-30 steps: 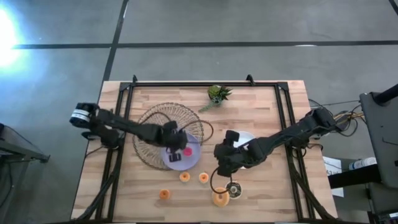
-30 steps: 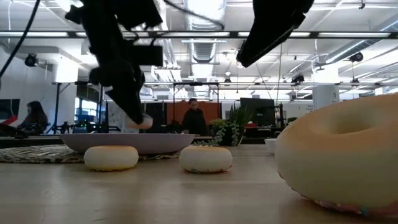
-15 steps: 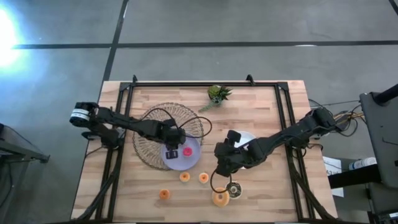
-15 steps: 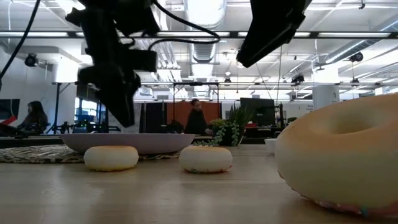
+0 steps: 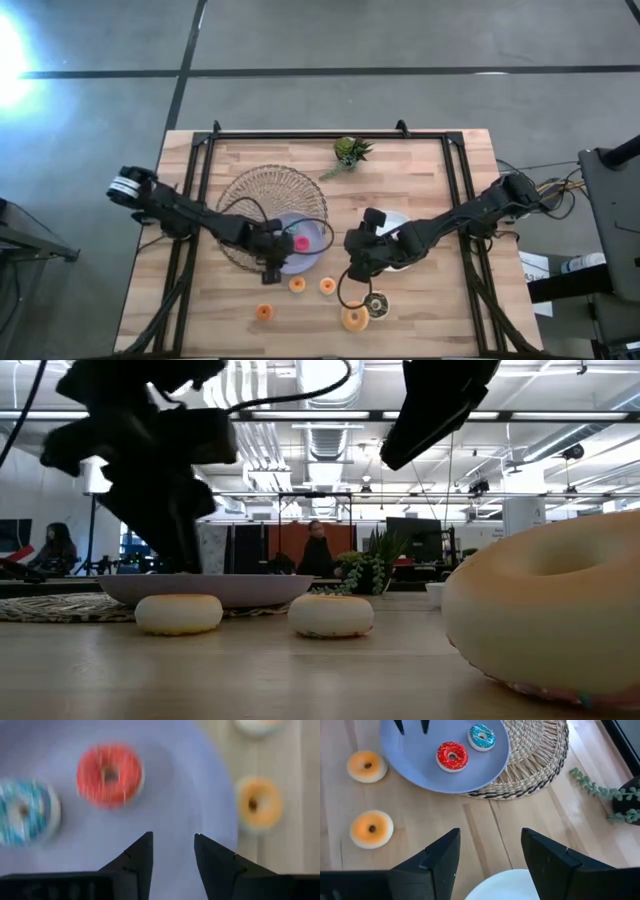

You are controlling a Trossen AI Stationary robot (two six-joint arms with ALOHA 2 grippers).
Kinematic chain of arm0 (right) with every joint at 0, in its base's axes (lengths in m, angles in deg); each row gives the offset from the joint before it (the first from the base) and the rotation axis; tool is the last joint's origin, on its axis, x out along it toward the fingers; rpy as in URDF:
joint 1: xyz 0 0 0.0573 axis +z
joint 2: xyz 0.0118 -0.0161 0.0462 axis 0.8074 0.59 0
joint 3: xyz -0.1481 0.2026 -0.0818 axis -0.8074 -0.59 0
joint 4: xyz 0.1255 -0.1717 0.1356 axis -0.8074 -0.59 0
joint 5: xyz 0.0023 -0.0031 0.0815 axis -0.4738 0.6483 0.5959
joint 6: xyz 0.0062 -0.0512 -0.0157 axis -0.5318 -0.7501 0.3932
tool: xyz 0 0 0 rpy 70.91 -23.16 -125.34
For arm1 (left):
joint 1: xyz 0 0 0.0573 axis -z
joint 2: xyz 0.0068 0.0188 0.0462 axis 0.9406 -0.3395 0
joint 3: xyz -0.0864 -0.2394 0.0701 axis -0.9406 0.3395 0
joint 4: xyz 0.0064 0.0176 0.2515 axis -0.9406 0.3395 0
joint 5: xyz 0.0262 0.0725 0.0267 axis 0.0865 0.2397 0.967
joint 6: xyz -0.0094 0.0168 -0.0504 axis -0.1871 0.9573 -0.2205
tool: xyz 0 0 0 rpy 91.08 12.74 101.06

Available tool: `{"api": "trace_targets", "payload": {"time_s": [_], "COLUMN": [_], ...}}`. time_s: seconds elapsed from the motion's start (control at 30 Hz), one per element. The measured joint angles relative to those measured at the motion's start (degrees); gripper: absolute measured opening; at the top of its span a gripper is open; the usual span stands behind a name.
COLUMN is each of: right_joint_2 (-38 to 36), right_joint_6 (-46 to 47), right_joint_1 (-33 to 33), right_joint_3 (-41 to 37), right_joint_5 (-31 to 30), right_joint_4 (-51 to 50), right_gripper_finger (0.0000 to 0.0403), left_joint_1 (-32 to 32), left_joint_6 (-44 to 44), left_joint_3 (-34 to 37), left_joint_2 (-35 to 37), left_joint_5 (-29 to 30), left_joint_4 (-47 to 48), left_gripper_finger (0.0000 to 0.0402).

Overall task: Pick & Place donuts
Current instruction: Adjust the small red donut on the purple plate, then put the small pink donut on the purple plate

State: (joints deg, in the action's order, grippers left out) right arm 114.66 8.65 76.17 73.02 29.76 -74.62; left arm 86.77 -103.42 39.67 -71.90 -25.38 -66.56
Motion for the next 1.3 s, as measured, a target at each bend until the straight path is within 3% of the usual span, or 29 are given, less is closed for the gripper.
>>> {"api": "trace_targets", "payload": {"time_s": [0.27, 0.53, 0.7, 0.9, 1.03, 1.1, 1.2, 1.3], "right_joint_2": [0.0, 0.0, 0.0, 0.0, 0.0, 0.0, 0.0, 0.0], "right_joint_6": [2.1, 5.5, 5.1, 2.5, 0.2, -0.4, -1.4, -3.0], "right_joint_1": [0.0, 0.2, 0.3, 0.3, 0.3, 0.3, 0.3, 0.3], "right_joint_3": [0.0, 0.0, 0.0, -0.7, -1.7, -2.4, -3.1, -3.3], "right_joint_5": [0.0, -0.1, -0.1, -0.1, 1.0, 1.2, 1.4, 3.4], "right_joint_4": [-0.1, -0.1, -0.4, -0.5, -0.2, 0.0, 0.4, 0.5], "right_gripper_finger": [0.0203, 0.0203, 0.0203, 0.0203, 0.0203, 0.0203, 0.0203, 0.0203], "left_joint_1": [-4.4, -10.1, -10.5, -2.2, 10.3, 16.7, 19.8, 23.7], "left_joint_6": [5.2, 10.4, 8.7, -1.5, -15.0, -19.5, -27.9, -35.3], "left_joint_3": [-3.6, -5.1, -5.2, -3.6, -3.9, -4.1, -4.9, -4.9], "left_joint_2": [-6.6, -6.4, -6.3, -0.8, 8.1, 9.4, 10.1, 8.8], "left_joint_5": [1.5, 1.4, -2.8, -8.0, -9.1, -4.0, 7.1, 9.7], "left_joint_4": [0.3, -4.2, 0.4, 11.7, 8.2, 9.4, 14.2, 9.6], "left_gripper_finger": [0.007, 0.0067, 0.0067, 0.0067, 0.0067, 0.0067, 0.0067, 0.0067]}}
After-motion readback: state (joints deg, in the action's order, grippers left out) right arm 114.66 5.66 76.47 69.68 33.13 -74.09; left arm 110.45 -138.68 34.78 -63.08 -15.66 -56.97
